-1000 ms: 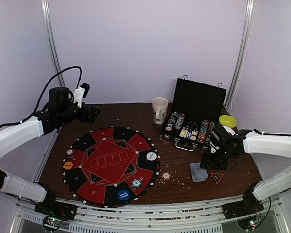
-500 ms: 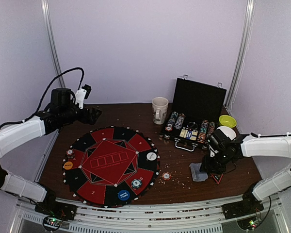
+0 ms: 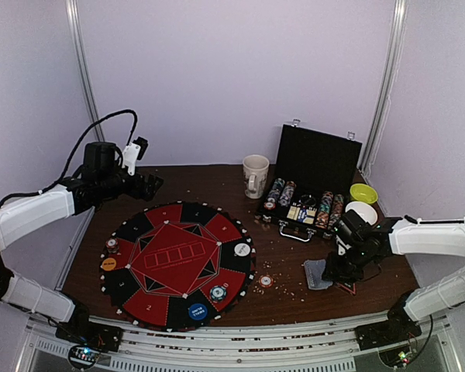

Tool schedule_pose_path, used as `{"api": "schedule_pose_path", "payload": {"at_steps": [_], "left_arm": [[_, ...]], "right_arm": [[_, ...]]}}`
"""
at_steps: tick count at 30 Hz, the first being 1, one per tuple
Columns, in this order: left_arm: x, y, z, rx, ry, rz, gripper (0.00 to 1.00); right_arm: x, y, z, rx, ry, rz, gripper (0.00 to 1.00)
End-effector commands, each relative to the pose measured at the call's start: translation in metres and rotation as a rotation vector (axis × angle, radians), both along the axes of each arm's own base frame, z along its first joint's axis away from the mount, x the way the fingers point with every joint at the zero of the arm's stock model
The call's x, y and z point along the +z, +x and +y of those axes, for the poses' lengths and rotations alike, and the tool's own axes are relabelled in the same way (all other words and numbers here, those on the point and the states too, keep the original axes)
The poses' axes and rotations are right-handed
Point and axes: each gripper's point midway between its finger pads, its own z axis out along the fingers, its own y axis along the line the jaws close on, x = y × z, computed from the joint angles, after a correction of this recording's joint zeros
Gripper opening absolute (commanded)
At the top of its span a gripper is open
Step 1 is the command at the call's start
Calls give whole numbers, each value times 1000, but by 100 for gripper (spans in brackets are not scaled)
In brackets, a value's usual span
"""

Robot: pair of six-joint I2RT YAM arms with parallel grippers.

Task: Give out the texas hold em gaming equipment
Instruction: Pick up the poker card from the center of the board.

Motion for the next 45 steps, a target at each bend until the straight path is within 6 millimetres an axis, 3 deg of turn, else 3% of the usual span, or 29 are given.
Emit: {"api": "schedule_pose_path", "payload": {"at_steps": [1,9,17,18,20,21,29,33,37,45], "left_arm": [[13,5,-4,-9,-5,-61,98],[14,4,-3,-10,1,-66,98],[16,4,-4,-20,15,-79,98],[17,4,-4,-21,16,-80,98],[17,4,-3,-20,18,-82,98],[17,4,-4,-20,17,-84,98],[15,3,-4,-29,24,-81,98],[13,2,-4,-33,27,-80,98],[11,2,-4,-33,32,-77,98],[12,3,-3,-28,45,-82,98]], "right_arm": [[-3,-13,-3,1,0,36,39],[-2,-12,2,16,20,44,37],[33,3,2,74,-37,-18,66],[35,3,4,86,-39,-23,72],[34,2,8,109,-50,-21,97],[32,1,10,120,-62,-14,100],[15,-2,23,234,-174,9,100],[10,1,17,245,-241,13,100],[7,3,29,283,-244,2,100],[-9,-9,25,329,-328,49,82]]}}
